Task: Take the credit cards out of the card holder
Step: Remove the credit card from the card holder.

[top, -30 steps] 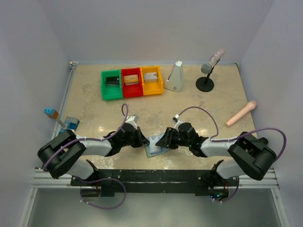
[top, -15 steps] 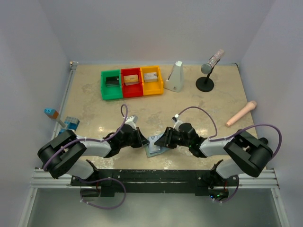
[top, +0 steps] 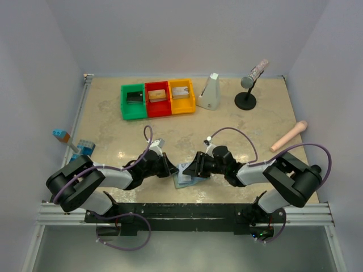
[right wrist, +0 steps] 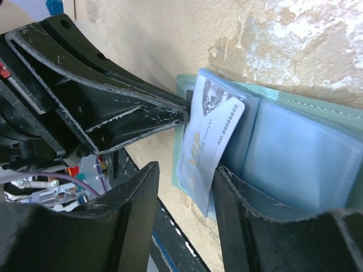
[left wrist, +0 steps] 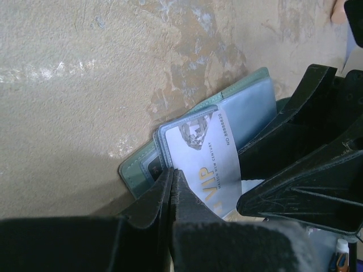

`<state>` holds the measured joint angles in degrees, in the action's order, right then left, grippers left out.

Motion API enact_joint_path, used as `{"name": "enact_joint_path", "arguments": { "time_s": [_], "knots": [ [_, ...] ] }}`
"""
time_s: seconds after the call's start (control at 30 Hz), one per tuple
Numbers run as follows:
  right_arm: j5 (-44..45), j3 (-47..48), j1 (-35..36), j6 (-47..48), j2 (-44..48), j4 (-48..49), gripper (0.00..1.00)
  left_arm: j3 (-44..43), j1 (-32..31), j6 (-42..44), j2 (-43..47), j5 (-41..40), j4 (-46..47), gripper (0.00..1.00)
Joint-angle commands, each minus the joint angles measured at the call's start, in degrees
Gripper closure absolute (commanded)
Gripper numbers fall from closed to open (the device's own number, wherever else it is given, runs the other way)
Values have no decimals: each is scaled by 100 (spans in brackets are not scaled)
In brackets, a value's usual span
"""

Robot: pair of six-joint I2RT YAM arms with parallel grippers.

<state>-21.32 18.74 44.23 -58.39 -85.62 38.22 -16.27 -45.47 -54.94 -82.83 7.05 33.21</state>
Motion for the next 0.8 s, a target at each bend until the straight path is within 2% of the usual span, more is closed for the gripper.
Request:
{"name": "enact_joint_path", "arguments": {
  "time_s": [0.0,0.07,0.27,0.77],
  "knots": [
    [-575,411,148,-58,-130,467,52,194,-137,80,-287,341,-491,100],
    [-540,394,148,-58,-104,441,53,195,-137,80,-304,324,-474,100],
    [-136,209,148,20,326,99,63,212,-137,62,-278,104,-746,100],
    [137,7,112,47,775,-192,65,265,-128,-52,-392,-160,-1018,100]
  ]
}}
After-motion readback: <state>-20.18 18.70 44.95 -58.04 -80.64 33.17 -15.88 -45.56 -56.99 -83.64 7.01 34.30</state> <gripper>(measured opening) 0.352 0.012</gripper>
